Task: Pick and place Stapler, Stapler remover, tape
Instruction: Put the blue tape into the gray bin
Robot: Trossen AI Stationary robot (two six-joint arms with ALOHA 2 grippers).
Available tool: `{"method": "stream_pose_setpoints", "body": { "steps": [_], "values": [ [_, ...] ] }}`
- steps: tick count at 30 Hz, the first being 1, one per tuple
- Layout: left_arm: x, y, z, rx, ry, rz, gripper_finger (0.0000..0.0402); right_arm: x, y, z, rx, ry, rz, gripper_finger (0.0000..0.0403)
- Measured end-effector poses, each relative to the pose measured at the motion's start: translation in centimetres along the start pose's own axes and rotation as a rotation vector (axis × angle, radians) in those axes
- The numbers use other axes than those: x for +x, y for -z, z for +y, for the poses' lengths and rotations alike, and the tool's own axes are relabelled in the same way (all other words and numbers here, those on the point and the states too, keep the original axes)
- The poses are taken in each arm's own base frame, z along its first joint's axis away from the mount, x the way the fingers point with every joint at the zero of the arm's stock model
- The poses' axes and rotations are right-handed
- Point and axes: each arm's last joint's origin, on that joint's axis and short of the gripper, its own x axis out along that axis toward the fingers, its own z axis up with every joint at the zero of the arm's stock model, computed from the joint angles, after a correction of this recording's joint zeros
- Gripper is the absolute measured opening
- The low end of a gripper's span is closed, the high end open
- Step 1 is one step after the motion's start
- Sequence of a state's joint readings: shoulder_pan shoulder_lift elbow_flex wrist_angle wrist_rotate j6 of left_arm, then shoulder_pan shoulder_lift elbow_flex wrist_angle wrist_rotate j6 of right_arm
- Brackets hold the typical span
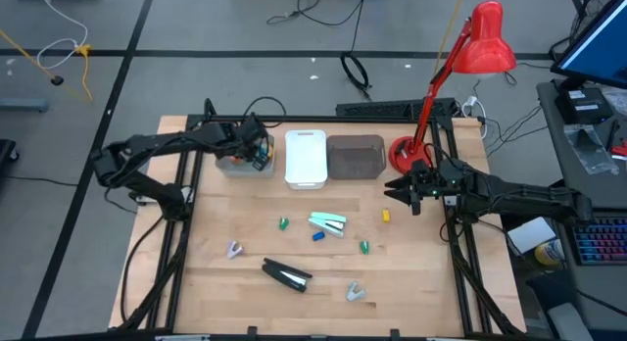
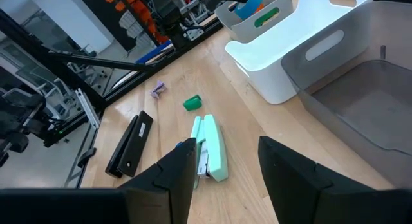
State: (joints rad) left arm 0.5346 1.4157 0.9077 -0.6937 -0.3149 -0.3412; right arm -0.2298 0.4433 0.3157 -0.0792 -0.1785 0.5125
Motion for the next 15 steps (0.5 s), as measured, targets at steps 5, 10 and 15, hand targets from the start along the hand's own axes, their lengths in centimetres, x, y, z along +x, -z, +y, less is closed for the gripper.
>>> {"method": "stream_pose_setpoints", "body": {
  "steps": [5, 10, 15],
  "values": [
    [0.0, 0.0, -0.1, 0.025, 0.001, 0.001, 0.0040, 0.0, 0.0, 0.0, 0.000, 0.000, 0.000, 0.0160],
    [0.2, 0.2, -0.9, 0.060, -0.009, 0.000, 0.0040, 0.0, 0.0, 0.0, 0.000, 0.000, 0.000, 0.0160],
    [1.1, 0.3, -1.5, 0.083, -0.042, 0.017, 0.0040, 0.0, 0.0, 0.0, 0.000, 0.000, 0.000, 0.0161]
  ]
}}
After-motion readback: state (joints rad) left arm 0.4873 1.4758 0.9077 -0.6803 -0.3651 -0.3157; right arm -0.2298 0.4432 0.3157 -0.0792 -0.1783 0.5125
